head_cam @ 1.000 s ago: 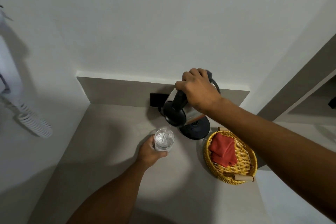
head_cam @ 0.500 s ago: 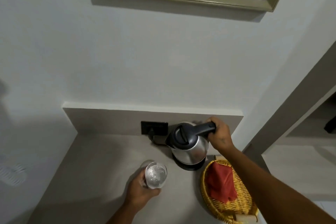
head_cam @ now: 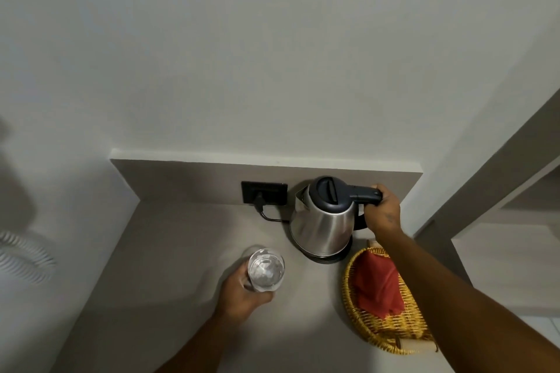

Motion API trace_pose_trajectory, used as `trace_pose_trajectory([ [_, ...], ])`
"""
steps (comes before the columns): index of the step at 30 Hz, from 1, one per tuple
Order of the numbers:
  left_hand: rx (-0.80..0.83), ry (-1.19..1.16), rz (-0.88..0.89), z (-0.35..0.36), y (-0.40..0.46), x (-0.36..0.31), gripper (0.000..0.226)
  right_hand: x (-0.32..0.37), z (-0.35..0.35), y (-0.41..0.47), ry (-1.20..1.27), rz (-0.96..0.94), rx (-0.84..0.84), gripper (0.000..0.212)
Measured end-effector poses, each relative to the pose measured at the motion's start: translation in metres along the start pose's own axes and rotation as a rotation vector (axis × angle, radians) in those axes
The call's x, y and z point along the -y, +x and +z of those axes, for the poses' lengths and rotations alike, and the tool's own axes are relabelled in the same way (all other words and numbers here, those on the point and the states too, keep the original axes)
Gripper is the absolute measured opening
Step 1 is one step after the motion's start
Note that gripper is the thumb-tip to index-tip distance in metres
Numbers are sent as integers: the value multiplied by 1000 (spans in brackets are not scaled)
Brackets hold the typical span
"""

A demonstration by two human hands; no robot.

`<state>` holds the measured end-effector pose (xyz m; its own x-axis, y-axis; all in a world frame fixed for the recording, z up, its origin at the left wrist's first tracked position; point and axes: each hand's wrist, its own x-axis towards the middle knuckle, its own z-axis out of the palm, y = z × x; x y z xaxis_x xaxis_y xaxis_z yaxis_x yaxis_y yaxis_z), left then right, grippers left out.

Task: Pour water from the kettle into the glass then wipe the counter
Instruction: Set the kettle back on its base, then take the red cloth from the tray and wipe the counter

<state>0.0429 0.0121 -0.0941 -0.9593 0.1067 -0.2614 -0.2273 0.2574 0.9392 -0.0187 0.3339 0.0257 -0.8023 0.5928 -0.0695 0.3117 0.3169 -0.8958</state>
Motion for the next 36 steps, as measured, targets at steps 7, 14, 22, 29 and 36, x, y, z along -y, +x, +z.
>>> trace_pose_trajectory([
  [7,-32,45,-19,1,-1,-1,75,-15,-5,3,37,84,-72,40],
  [14,-37,73,-26,1,0,1,70,-23,-10,0,52,78,-64,40],
  [22,-55,111,69,1,-4,-1,73,-59,-5,-65,-200,34,-155,76],
  [29,59,727,331,-21,3,9,108,-124,7,-118,-803,11,65,59],
  [36,-10,1060,397,-21,1,38,116,-127,14,-114,-785,72,86,66],
])
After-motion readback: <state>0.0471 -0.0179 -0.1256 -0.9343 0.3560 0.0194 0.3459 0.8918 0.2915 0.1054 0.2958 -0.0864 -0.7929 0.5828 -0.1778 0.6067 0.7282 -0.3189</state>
